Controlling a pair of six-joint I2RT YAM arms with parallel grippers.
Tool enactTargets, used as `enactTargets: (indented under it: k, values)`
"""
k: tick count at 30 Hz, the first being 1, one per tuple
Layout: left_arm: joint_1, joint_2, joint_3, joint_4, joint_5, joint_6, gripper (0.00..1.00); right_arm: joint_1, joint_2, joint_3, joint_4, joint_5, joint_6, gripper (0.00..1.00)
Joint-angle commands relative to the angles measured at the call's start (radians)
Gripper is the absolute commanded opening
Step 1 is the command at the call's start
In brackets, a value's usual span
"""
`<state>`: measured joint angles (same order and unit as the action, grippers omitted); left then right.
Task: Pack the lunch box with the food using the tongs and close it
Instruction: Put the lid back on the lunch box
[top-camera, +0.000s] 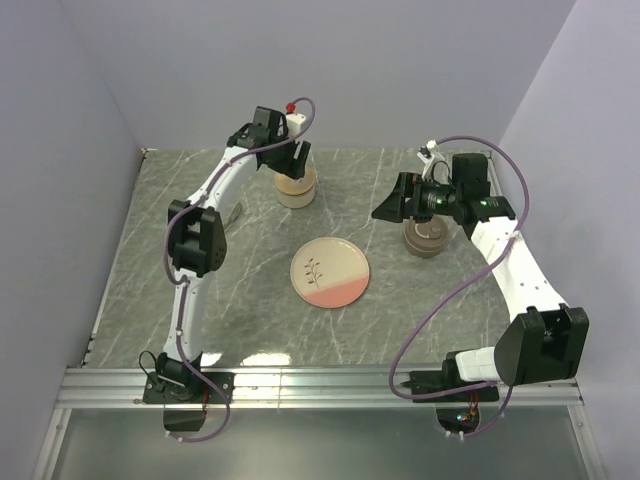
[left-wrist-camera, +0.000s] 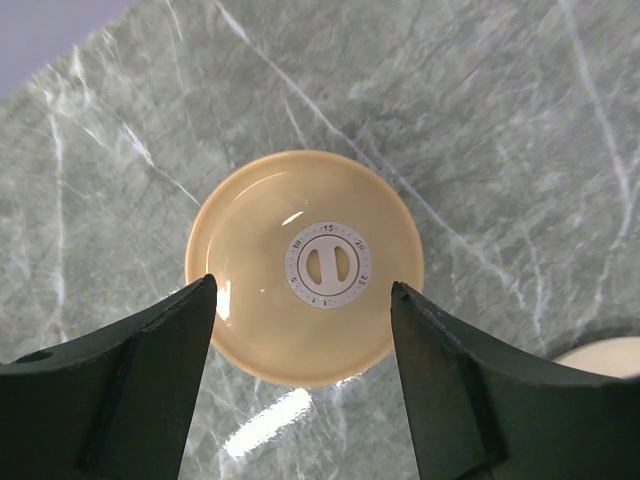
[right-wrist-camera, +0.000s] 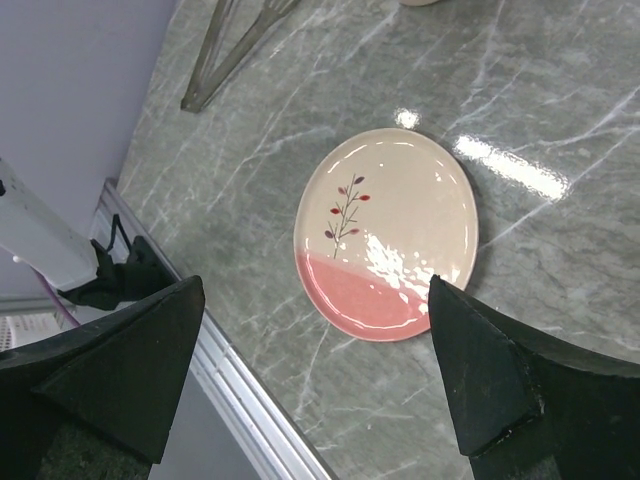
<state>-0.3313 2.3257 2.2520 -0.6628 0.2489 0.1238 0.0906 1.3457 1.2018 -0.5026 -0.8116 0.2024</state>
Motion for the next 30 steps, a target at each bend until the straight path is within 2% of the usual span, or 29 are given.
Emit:
enactTargets:
  k: [1, 30]
  values:
    - [-0.011, 0.046, 0.044, -0.015, -0.017, 0.022, 0.76, -0.006, -0.008, -0.015, -0.002, 0.012, -0.032, 1.00]
    - [-0.011, 0.092, -0.120, -0.011, -0.069, 0.059, 0.73, -0.006, 0.012, 0.010, -0.005, 0.022, -0.031, 1.00]
